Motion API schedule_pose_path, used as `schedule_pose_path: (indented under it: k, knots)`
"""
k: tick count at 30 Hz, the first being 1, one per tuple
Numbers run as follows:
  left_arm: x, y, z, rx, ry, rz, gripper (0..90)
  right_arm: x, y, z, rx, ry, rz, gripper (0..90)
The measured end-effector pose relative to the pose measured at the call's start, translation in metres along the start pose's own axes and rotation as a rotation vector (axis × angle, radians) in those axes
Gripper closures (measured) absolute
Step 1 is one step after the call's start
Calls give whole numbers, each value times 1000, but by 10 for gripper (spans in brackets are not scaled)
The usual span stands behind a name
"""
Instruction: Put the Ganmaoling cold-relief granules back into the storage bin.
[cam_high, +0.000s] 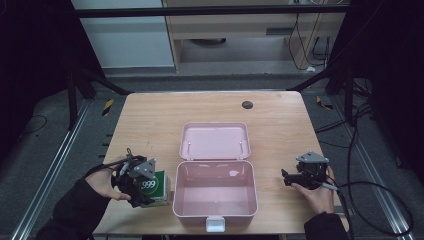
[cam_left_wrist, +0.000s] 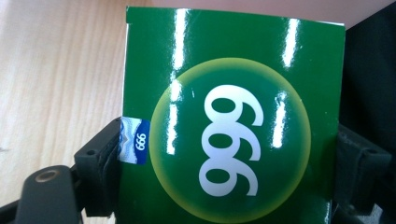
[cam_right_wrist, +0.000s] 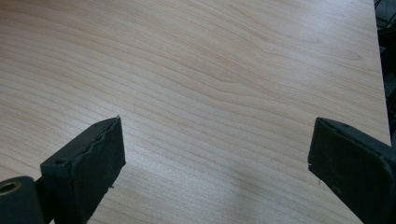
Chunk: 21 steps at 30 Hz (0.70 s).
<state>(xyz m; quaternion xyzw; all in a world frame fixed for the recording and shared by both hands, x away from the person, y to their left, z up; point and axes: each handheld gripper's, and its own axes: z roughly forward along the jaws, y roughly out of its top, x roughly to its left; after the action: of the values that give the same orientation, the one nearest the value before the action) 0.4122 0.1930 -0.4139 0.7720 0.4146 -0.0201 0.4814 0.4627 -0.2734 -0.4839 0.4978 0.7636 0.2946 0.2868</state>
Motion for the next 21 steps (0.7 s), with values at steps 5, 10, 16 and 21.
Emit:
schedule_pose_path:
  k: [5, 10, 16, 21]
  knots:
    - [-6, 12, -15, 4, 13, 14, 143, 1, 0, 1, 4, 4, 4, 44]
    - [-12, 26, -30, 13, 5, 50, 143, 1, 0, 0, 1, 7, 9, 44]
    - [-20, 37, -39, 26, 4, 82, 144, 1, 0, 0, 1, 9, 12, 43]
    - [-27, 43, -44, 24, 8, 88, 145, 1, 0, 0, 1, 6, 9, 42]
